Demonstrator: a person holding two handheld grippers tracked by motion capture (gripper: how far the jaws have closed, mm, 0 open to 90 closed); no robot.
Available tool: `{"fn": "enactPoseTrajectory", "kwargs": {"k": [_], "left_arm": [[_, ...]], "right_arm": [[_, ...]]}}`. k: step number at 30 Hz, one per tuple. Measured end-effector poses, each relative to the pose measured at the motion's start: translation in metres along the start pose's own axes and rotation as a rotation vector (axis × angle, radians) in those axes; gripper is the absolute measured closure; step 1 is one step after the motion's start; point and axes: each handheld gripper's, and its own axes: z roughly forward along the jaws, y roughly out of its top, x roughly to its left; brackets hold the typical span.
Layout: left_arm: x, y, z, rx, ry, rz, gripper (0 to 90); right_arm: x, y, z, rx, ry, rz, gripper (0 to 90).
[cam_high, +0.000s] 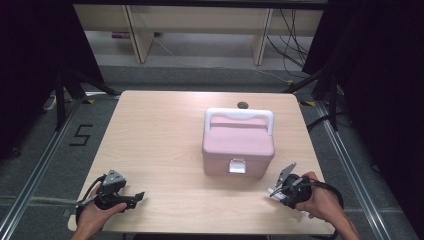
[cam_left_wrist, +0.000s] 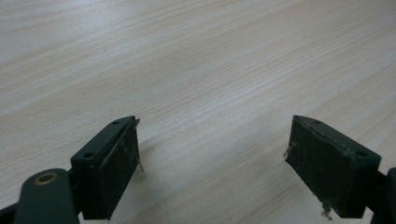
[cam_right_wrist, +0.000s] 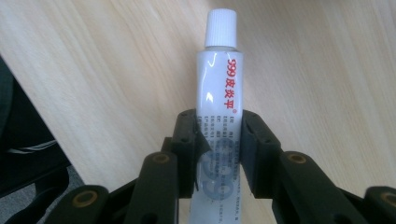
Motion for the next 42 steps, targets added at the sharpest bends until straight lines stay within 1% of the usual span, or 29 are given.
{"fn": "enactPoseTrajectory", "kwargs": {"k": [1,3,4,5,6,9,10,11,12,13,14,17,18,19,21,22,24,26,27,28,33,34,36,37,38,39,40,41,42], "left_arm": [[0.0,0.0,0.0,0.002,0.001,0.007,16.1],[-0.001,0.0,0.0,-0.005,0.003,-0.011,16.1],[-0.001,0.0,0.0,-0.004,0.003,-0.009,16.1],[0.0,0.0,0.0,0.011,-0.002,0.001,16.1],[-0.002,0.0,0.001,-0.002,0.01,-0.004,16.1],[-0.001,0.0,0.0,0.007,-0.003,-0.004,16.1],[-0.001,0.0,0.001,0.001,0.001,-0.001,16.1],[-0.001,0.0,0.0,0.005,0.004,0.012,16.1],[-0.001,0.001,0.0,0.01,-0.004,0.014,16.1],[-0.001,0.001,0.001,0.003,0.0,0.013,16.1],[-0.002,0.0,0.001,-0.002,0.002,-0.001,16.1],[-0.001,0.001,0.001,0.001,0.001,0.014,16.1],[-0.001,0.001,0.001,-0.002,0.002,0.002,16.1],[-0.001,0.001,0.001,-0.002,0.002,0.002,16.1],[-0.001,0.001,0.001,0.004,0.001,0.009,16.1],[-0.002,0.001,0.001,0.001,0.0,0.008,16.1],[-0.002,0.001,0.002,0.001,0.002,0.002,16.1],[-0.002,0.001,0.002,0.005,0.002,0.003,16.1],[-0.002,0.001,0.002,0.007,0.001,0.002,16.1],[-0.002,0.001,0.002,0.004,0.004,0.0,16.1],[-0.002,0.001,0.002,0.002,0.002,0.006,16.1],[-0.002,0.001,0.002,0.011,0.004,0.0,16.1],[-0.003,0.001,0.002,0.009,0.001,0.001,16.1],[-0.002,0.001,0.003,0.005,0.0,0.015,16.1],[-0.003,0.001,0.003,0.008,-0.003,0.01,16.1],[-0.003,0.001,0.003,0.007,-0.001,0.007,16.1],[-0.002,0.001,0.002,0.018,-0.004,0.008,16.1],[-0.003,0.001,0.003,0.01,0.0,0.007,16.1],[-0.002,0.002,0.003,0.016,-0.004,0.008,16.1]], "right_arm": [[-0.001,-0.002,0.001,0.0,0.003,0.02,70.1],[-0.005,-0.004,0.002,-0.004,-0.002,0.024,70.1],[-0.007,-0.005,0.003,-0.004,-0.005,0.023,70.1],[-0.007,-0.006,0.003,0.002,-0.007,0.036,70.1],[-0.01,-0.008,0.004,-0.002,-0.008,0.041,70.1],[-0.013,-0.01,0.005,0.008,-0.022,0.046,70.1],[-0.013,-0.011,0.006,0.013,-0.023,0.061,70.1],[-0.014,-0.012,0.006,0.02,-0.017,0.056,70.1],[-0.016,-0.013,0.006,0.02,-0.025,0.043,70.1],[-0.016,-0.014,0.007,0.026,-0.018,0.06,70.1],[-0.017,-0.014,0.008,0.031,-0.019,0.061,70.1],[-0.019,-0.015,0.01,0.042,-0.011,0.061,70.1],[-0.02,-0.016,0.012,0.043,-0.01,0.068,70.1],[-0.02,-0.016,0.012,0.043,-0.01,0.068,70.1],[-0.022,-0.017,0.014,0.039,-0.012,0.062,70.1],[-0.024,-0.018,0.015,0.038,-0.005,0.047,70.1],[-0.024,-0.018,0.016,0.048,-0.019,0.079,70.1],[-0.027,-0.019,0.015,0.038,-0.021,0.078,70.1],[-0.028,-0.019,0.015,0.047,-0.032,0.095,70.1],[-0.032,-0.02,0.015,0.039,-0.028,0.087,70.1],[-0.037,-0.02,0.016,0.036,-0.029,0.087,70.0],[-0.039,-0.019,0.016,0.035,-0.024,0.082,70.1],[-0.039,-0.019,0.016,0.038,-0.032,0.11,70.1],[-0.04,-0.019,0.017,0.04,-0.042,0.111,70.1],[-0.042,-0.019,0.017,0.039,-0.046,0.103,70.0],[-0.045,-0.019,0.017,0.03,-0.033,0.081,70.0],[-0.044,-0.019,0.017,0.03,-0.031,0.101,70.0],[-0.044,-0.019,0.018,0.024,-0.018,0.101,70.0],[-0.044,-0.018,0.018,0.03,-0.019,0.12,70.0]]}}
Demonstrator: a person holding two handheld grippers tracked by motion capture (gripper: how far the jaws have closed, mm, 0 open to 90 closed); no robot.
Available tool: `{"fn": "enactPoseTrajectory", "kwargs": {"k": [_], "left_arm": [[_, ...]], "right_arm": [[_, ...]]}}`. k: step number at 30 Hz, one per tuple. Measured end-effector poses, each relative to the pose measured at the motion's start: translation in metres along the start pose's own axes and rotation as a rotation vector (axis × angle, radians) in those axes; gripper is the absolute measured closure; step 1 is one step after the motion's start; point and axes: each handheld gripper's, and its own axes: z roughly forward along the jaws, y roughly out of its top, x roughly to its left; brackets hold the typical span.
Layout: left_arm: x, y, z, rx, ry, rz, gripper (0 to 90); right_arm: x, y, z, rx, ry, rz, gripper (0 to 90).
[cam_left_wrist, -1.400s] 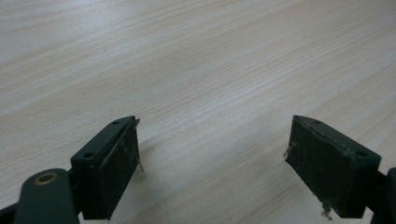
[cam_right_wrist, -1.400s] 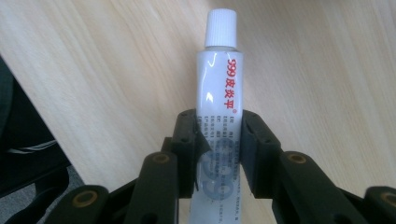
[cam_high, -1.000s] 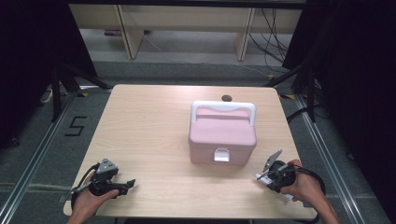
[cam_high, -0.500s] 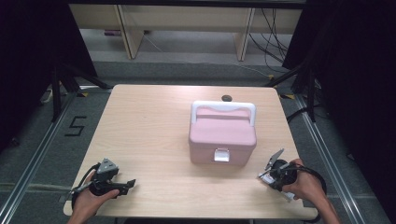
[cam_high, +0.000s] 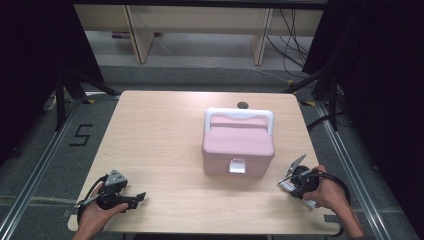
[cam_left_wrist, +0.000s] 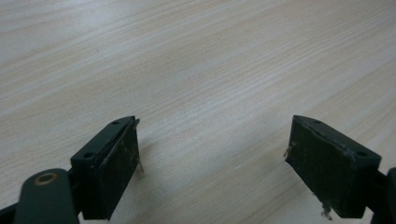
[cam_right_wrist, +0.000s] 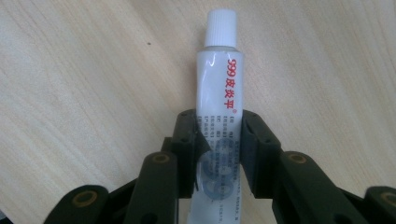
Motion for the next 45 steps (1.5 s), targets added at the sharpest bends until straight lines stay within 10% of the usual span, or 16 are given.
{"fn": "enactPoseTrajectory", "kwargs": {"k": [10,18,22,27,28,36,45], "left_arm": [[-0.002,0.002,0.001,-0.015,0.005,-0.009,16.1],[-0.015,0.017,0.005,-0.053,-0.025,0.021,16.3],[-0.02,0.025,0.01,-0.082,-0.021,0.013,16.4],[-0.026,0.046,0.02,-0.114,-0.02,0.037,26.3],[-0.027,0.056,0.024,-0.13,-0.03,0.056,44.0],[-0.033,0.092,0.037,-0.212,0.004,0.167,89.6],[-0.048,0.124,0.068,-0.265,-0.065,0.126,90.0]], "right_arm": [[-0.001,0.0,-0.005,-0.026,-0.009,-0.002,54.0],[0.0,-0.007,-0.026,-0.437,-0.097,0.258,39.0],[-0.006,-0.008,-0.021,-0.525,-0.127,0.319,37.6],[-0.017,-0.007,-0.017,-0.556,-0.123,0.343,45.3],[-0.023,-0.003,-0.019,-0.569,-0.13,0.34,61.1],[-0.037,0.022,-0.016,-0.613,-0.145,0.307,83.5],[-0.037,0.035,-0.008,-0.688,-0.116,0.26,90.0]]}}
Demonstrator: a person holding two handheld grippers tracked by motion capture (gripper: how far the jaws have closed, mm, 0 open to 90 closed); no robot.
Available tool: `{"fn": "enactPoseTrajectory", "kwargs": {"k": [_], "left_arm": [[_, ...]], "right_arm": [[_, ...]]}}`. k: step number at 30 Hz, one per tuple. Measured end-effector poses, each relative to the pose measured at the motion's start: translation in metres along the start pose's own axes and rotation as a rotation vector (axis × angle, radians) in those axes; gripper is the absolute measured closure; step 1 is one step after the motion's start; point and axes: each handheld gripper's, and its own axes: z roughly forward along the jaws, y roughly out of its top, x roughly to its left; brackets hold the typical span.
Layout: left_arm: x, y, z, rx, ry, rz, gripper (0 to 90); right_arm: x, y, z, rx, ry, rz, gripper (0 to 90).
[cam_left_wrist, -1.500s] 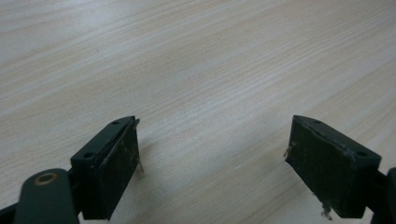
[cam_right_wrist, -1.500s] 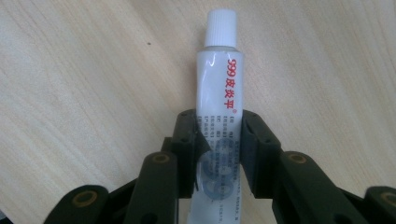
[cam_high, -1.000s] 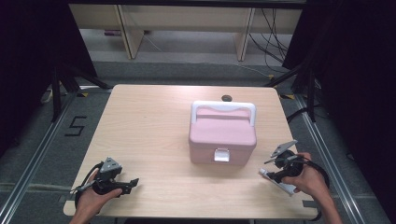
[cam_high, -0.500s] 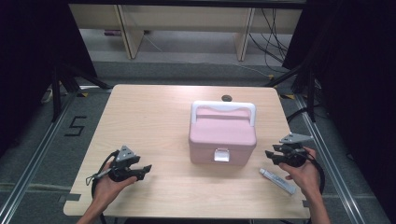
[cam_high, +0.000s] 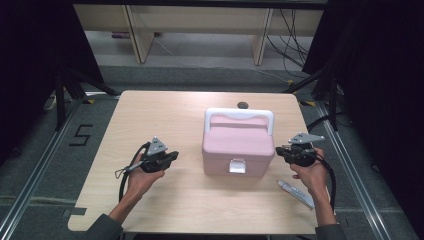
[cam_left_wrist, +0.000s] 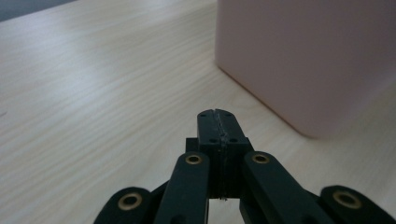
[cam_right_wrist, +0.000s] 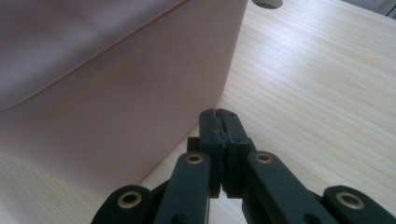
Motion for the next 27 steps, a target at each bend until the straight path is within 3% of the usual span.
{"fn": "enactPoseTrajectory", "kwargs": {"k": [2,4,6,7,9,12,14,15,16,20,21,24,27], "left_arm": [[-0.004,0.006,0.007,0.004,-0.016,0.002,90.0],[-0.008,0.012,0.014,0.006,-0.036,0.001,90.0],[-0.01,0.016,0.021,-0.01,-0.04,-0.005,89.9],[-0.009,0.017,0.023,0.001,-0.035,0.012,89.9],[-0.01,0.018,0.031,-0.024,-0.05,-0.018,90.0],[-0.011,0.019,0.034,-0.023,-0.068,-0.025,89.9],[-0.015,0.02,0.038,-0.028,-0.075,-0.016,89.9],[-0.017,0.02,0.039,-0.027,-0.093,-0.022,89.9],[-0.018,0.021,0.039,-0.019,-0.108,-0.005,90.0],[-0.028,0.023,0.038,-0.034,-0.14,-0.006,90.0],[-0.028,0.023,0.036,-0.02,-0.123,0.025,89.9],[-0.028,0.022,0.031,-0.027,-0.133,0.003,89.9],[-0.026,0.019,0.024,-0.011,-0.129,0.026,89.9]], "right_arm": [[0.002,0.0,0.0,-0.001,-0.002,-0.008,90.0],[0.005,0.001,0.0,0.002,0.014,0.037,90.0],[0.005,0.001,0.001,-0.006,0.031,0.042,90.0],[0.006,0.001,0.002,-0.005,0.031,0.045,90.0],[0.006,0.002,0.005,-0.009,0.04,0.011,90.0],[0.009,0.003,0.005,-0.017,0.055,0.037,90.0],[0.009,0.005,0.006,-0.04,0.075,0.018,90.0],[0.014,0.005,0.005,-0.023,0.073,0.05,90.0],[0.012,0.005,0.006,-0.03,0.068,0.013,90.0],[0.016,0.005,0.006,-0.031,0.09,0.038,90.0],[0.015,0.006,0.008,-0.051,0.086,0.002,90.0],[0.02,0.007,0.008,-0.036,0.085,0.011,90.0],[0.023,0.008,0.009,-0.048,0.088,-0.008,90.0]]}}
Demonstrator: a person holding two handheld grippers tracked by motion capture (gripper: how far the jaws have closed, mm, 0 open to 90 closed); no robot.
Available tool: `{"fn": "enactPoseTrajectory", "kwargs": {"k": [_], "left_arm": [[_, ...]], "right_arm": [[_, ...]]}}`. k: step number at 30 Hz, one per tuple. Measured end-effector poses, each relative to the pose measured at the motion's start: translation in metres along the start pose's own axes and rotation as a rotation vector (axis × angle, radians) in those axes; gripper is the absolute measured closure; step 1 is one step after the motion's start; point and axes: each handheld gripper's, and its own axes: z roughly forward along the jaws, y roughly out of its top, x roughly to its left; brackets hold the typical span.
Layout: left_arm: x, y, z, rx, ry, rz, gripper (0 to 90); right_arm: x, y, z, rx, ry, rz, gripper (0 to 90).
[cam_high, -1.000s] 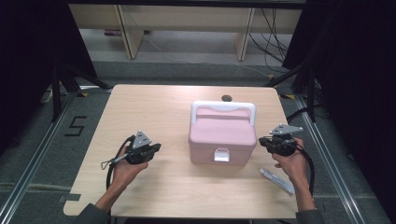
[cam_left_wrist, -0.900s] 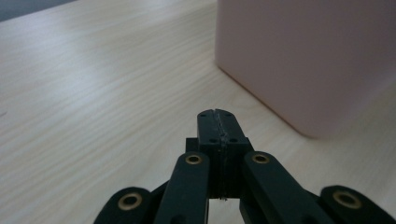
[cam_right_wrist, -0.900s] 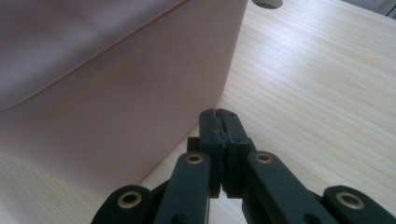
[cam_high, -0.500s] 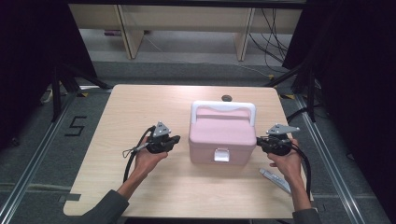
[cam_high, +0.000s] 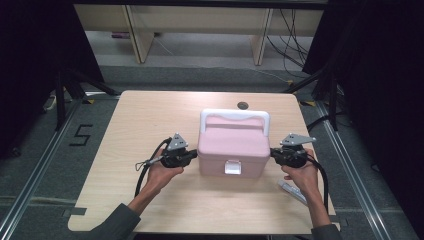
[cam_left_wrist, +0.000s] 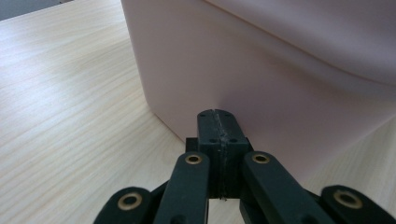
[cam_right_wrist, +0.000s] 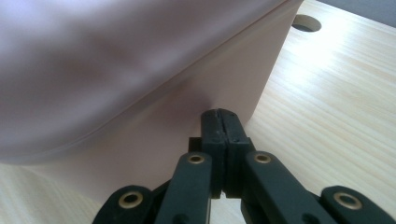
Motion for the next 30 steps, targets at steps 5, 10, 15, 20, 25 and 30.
{"fn": "enactPoseTrajectory", "kwargs": {"k": [5,10,15,20,25,30], "left_arm": [[0.002,-0.007,-0.012,-0.007,0.015,0.002,89.9],[0.01,-0.014,-0.026,0.014,0.028,0.006,89.9],[0.012,-0.019,-0.033,0.0,0.028,-0.019,89.9],[0.013,-0.023,-0.041,0.017,0.029,-0.001,89.9],[0.009,-0.028,-0.048,0.015,0.029,-0.012,89.8],[0.01,-0.03,-0.051,0.01,0.019,-0.021,89.9]], "right_arm": [[0.012,0.004,0.004,0.005,0.016,-0.018,90.0],[0.026,0.007,0.008,0.009,0.046,-0.048,90.0],[0.035,0.01,0.011,0.014,0.06,-0.055,90.0],[0.039,0.011,0.014,0.007,0.087,-0.068,90.0],[0.046,0.01,0.014,0.015,0.097,-0.055,90.0],[0.049,0.01,0.015,0.011,0.107,-0.08,90.0]]}}
